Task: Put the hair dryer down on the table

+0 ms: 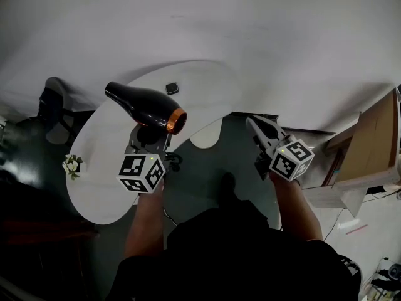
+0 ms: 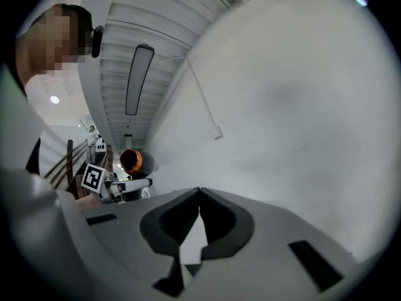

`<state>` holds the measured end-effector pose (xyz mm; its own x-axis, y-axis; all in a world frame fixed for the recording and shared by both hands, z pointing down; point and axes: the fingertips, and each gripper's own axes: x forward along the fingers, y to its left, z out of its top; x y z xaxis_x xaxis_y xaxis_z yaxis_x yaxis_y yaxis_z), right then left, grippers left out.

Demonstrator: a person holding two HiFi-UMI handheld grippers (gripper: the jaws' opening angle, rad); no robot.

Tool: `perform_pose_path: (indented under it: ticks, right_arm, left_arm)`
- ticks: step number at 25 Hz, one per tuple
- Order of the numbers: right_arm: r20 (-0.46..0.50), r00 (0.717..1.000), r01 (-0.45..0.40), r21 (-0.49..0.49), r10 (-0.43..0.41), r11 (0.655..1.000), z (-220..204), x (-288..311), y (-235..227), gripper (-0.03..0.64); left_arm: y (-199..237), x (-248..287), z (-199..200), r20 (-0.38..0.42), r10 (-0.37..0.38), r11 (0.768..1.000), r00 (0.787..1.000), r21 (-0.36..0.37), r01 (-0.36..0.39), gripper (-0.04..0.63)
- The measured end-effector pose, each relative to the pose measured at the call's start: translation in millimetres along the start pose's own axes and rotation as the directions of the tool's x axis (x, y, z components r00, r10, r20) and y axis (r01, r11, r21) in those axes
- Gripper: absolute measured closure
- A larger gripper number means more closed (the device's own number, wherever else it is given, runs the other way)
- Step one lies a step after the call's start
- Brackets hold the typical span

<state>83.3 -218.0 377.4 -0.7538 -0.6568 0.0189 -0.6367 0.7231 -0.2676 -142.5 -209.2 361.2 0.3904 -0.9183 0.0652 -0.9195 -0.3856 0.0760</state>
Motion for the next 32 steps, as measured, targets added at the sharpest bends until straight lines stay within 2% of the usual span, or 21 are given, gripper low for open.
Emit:
perform_pose_path:
  ticks: [8, 12, 17, 24, 32]
  right_arm:
    - [-0.034, 0.998, -0.057, 0.025, 0.058, 0.998, 22, 67, -107, 0.604]
    - [-0.042, 0.996, -0.075, 0.027, 0.076, 0.997, 35, 96, -142, 0.604]
    - [-0.049, 0.995, -0.088, 0.01, 0.089, 0.996, 39, 117, -139, 0.604]
    - [-0.069, 0.997, -0.029, -0.004, 0.029, 1.0, 41, 155, -143, 0.604]
    - [-0.11, 0.994, -0.004, -0.002, 0.004, 1.0, 29, 185, -140, 0.604]
  left_arm:
    - [19, 111, -3, -0.048, 0.06, 0.998, 0.997, -0.026, -0.062, 0.425]
    - [27, 150, -4, -0.069, 0.067, 0.998, 0.995, -0.006, -0.067, 0.425]
    - [41, 169, -16, -0.097, 0.047, 0.999, 0.994, 0.02, -0.045, 0.425]
    - [71, 204, -43, -0.147, -0.032, 0.999, 0.989, -0.015, 0.031, 0.425]
    - [94, 254, -87, -0.259, -0.101, 0.995, 0.961, -0.015, 0.1, 0.425]
